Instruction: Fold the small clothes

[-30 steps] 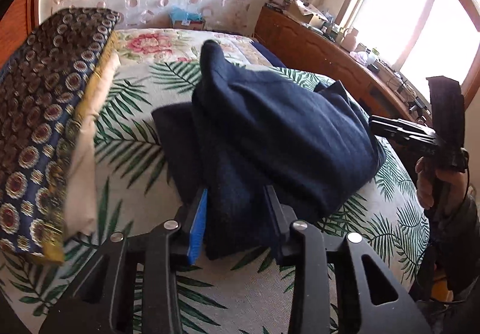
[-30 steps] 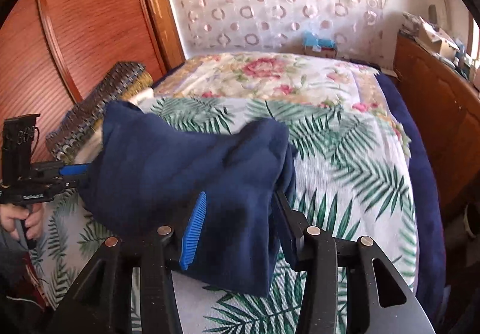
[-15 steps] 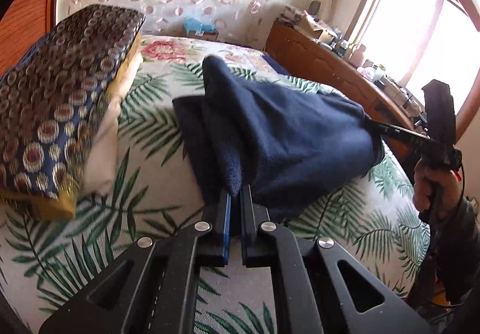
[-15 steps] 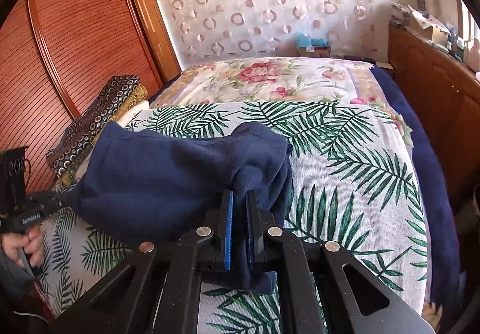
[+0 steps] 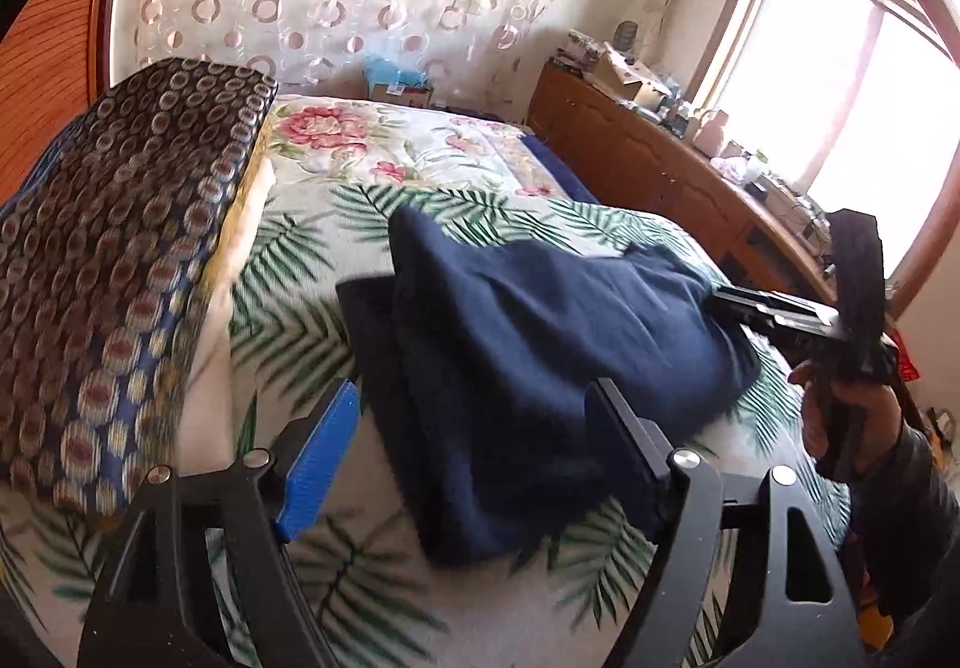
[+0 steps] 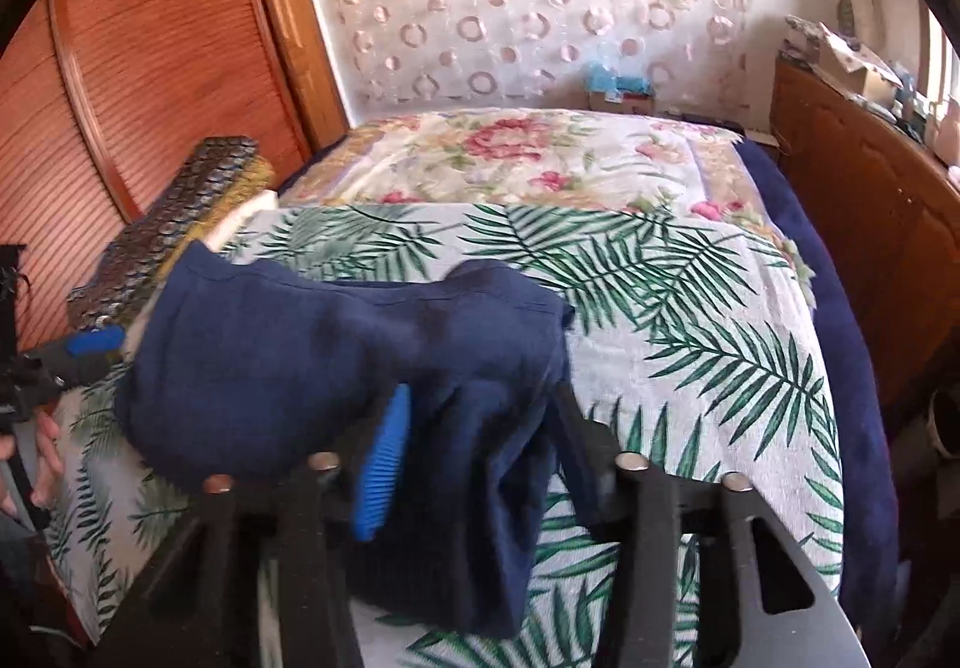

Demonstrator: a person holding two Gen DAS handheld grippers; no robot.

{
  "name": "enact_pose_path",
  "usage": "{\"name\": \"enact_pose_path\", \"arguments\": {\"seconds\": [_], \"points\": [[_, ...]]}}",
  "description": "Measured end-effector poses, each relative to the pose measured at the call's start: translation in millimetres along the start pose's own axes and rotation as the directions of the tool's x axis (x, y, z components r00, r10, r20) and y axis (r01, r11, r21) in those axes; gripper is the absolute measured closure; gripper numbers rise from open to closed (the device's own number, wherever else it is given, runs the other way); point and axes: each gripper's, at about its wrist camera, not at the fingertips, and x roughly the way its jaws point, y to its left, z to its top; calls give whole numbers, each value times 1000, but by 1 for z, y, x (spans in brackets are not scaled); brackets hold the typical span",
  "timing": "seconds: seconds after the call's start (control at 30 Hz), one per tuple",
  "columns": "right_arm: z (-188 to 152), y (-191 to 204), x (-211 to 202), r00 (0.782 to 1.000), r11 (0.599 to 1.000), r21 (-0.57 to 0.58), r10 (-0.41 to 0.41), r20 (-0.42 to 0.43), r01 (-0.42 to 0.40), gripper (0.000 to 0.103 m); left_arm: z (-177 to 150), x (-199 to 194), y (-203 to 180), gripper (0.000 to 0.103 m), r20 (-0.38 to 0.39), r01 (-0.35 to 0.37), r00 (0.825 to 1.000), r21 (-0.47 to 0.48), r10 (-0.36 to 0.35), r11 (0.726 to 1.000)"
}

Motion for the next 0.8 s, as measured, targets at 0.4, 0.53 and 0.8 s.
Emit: {"name": "enact_pose_path", "arguments": {"seconds": [0.4,0.53,0.8], "points": [[12,-9,34,995,995,55,81,-56,-77,31,18,54,20,25,-94,-61,994,-38,57,997],[14,-9,36,995,996,45,84,-52,-82,31,16,62,18,24,-109,-61,992,-37,56,997],[9,-10,39,979,980,31,197,-44,-195,76,16,66,10,36,-101,-36,994,-5,35,999]]}}
